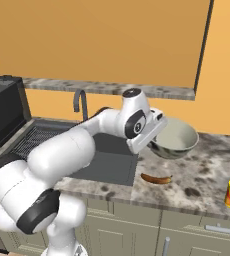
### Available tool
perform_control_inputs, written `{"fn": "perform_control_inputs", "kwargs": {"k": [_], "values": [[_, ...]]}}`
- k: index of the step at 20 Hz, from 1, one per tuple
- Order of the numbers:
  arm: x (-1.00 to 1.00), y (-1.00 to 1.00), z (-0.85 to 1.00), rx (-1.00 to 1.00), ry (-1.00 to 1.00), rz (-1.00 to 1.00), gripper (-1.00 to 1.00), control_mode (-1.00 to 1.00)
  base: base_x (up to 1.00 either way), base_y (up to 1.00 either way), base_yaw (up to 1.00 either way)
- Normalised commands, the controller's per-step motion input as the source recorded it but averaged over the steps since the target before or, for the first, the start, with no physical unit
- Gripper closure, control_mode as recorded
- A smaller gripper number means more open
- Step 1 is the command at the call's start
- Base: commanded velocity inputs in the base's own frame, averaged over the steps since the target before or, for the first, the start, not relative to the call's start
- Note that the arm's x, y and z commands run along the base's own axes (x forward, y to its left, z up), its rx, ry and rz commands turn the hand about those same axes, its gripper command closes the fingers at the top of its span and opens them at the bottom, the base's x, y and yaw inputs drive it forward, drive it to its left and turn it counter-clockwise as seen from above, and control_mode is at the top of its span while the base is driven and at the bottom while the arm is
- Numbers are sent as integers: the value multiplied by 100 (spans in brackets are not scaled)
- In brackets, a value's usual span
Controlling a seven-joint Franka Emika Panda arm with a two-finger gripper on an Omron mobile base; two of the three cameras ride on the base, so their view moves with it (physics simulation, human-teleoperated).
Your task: Remove the garlic and banana from the sink. Then move the bowl and cup from the counter to the sink for washing.
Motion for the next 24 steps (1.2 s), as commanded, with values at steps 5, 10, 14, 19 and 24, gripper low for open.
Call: {"fn": "perform_control_inputs", "kwargs": {"k": [5, 10, 14, 19, 24], "values": [[-14, 22, 19, 0, 10, 12, 100, -100, 0, 0, 0], [-14, 24, 15, 0, 4, 14, 100, -100, 0, 0, 0], [-15, 21, 16, 0, 0, 16, 100, -100, 0, 0, 0], [-8, 25, 5, 0, 1, 18, 100, -100, 0, 0, 0], [0, 26, 0, 0, 8, 18, 100, -100, 0, 0, 0]]}}
